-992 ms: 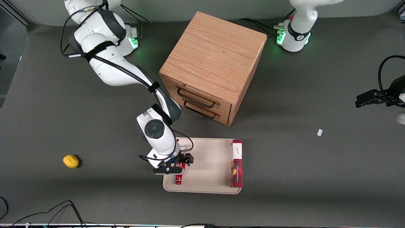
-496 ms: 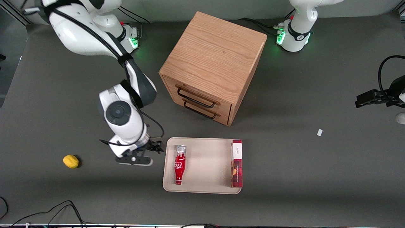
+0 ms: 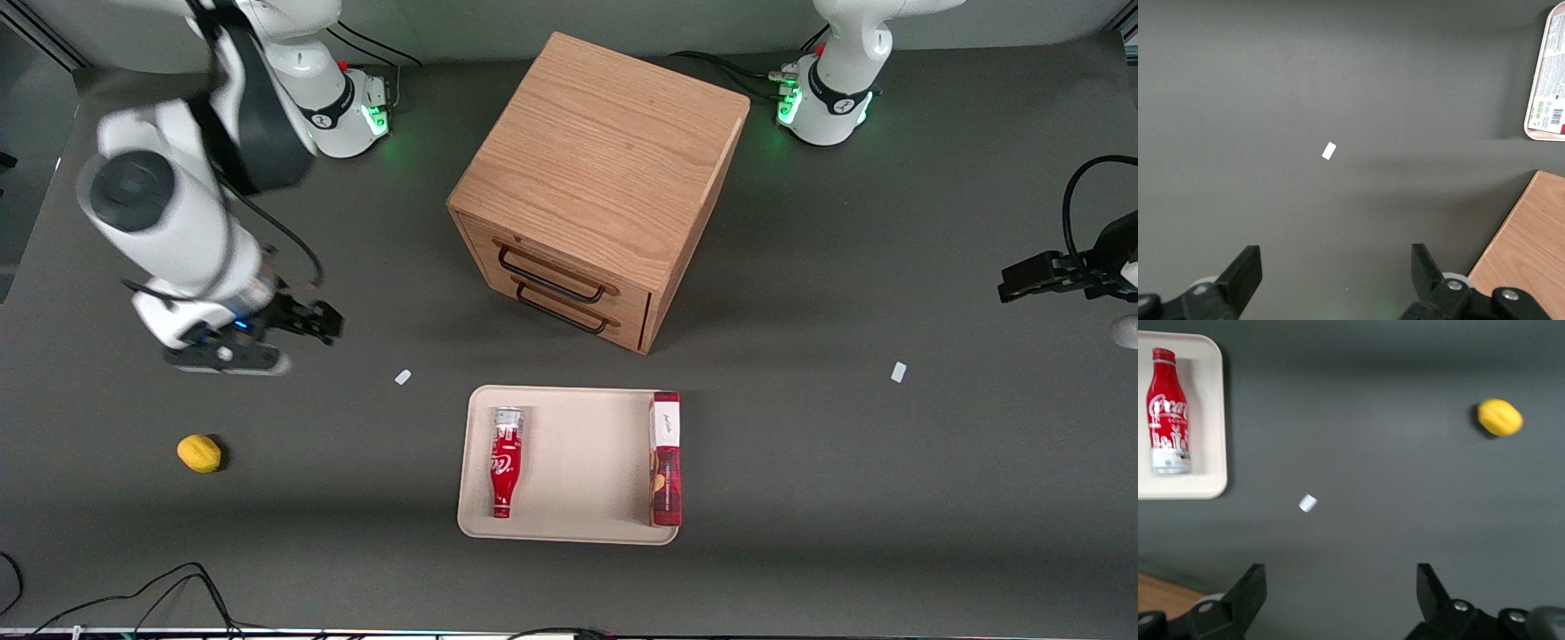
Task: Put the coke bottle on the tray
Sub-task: 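Open the right gripper and withdraw it away from the tray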
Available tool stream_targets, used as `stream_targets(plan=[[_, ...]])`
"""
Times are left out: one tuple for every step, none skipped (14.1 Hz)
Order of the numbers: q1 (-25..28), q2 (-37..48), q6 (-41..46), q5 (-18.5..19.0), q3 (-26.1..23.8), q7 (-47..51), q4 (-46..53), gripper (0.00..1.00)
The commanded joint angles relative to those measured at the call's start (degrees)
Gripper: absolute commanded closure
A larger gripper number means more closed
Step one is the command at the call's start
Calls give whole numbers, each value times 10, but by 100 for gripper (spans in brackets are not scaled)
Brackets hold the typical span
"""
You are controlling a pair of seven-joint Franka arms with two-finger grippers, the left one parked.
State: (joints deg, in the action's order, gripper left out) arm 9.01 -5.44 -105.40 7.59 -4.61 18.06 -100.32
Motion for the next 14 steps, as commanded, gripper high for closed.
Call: stream_targets(plan=[[-1,95,27,-30,51,-83,-59,0],[-2,122,37,-39,70,-111,-70,0],[-2,141,46,-49,90,-134,-78,0],[-1,157,57,-51,103,-144,-84,0],[-3,168,62,-52,108,-145,-87,0],[-7,172,63,-54,108,-145,-88,0],[-11,174,63,-55,109,-145,-87,0],[-11,175,63,-63,109,-145,-87,0],[-12,175,62,-73,109,-144,-86,0],[-12,175,62,-79,109,-144,-85,0],[-12,175,62,-80,109,-144,-85,0],[-12,174,63,-81,109,-143,-85,0],[-14,174,63,-81,110,-144,-84,0],[-19,175,63,-85,110,-144,-84,0]])
